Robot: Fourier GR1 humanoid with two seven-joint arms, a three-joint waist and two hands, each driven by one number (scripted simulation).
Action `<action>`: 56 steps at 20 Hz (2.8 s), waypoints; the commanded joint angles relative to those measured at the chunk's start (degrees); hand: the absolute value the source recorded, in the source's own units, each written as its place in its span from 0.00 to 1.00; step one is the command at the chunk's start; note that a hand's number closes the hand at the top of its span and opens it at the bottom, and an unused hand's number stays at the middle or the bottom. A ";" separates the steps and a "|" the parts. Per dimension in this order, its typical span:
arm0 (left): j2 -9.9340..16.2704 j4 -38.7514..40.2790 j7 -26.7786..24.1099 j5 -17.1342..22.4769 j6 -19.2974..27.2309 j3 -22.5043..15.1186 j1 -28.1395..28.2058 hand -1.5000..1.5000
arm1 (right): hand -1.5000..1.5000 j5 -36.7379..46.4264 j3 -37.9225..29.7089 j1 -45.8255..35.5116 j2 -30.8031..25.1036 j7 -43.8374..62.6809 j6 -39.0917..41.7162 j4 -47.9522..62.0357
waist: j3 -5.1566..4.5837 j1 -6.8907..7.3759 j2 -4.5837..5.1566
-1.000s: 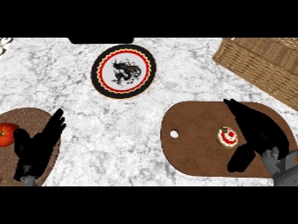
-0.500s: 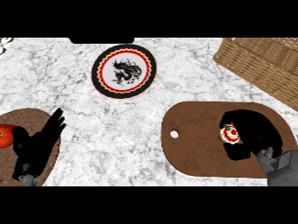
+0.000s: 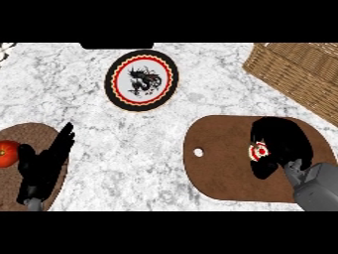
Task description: Pick the cupcake from the cutting board and place it in the basket
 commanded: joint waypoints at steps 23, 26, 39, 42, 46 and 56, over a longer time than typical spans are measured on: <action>-1.40 4.60 2.51 -2.46 -0.36 -3.29 3.03 0.50 | 1.00 29.17 -31.16 -45.26 16.86 21.77 -32.96 34.31 | -0.94 2.52 1.15; -0.68 3.61 4.27 -1.74 -0.23 -2.08 2.42 0.50 | 1.00 32.30 -33.67 -49.56 16.21 22.63 -32.22 38.54 | -0.89 2.28 1.19; -0.99 5.16 1.31 -1.09 -1.76 -0.61 4.00 0.50 | 1.00 34.76 -44.13 -56.30 9.56 15.08 -33.22 53.35 | -0.84 1.43 1.48; -2.51 5.91 2.15 -1.99 -0.49 -1.26 1.33 0.50 | 1.00 34.45 -45.59 -54.57 8.44 12.10 -34.29 56.63 | -0.80 0.82 1.63; 0.06 4.48 4.91 0.10 -2.22 1.19 1.25 0.50 | 1.00 32.70 -48.25 -54.11 5.13 6.19 -35.12 60.07 | -0.73 1.16 1.76; -0.30 2.09 4.19 -1.32 -2.13 0.22 3.75 0.50 | 1.00 23.34 -58.34 -48.22 4.00 -4.15 -46.24 61.91 | -0.58 1.68 1.81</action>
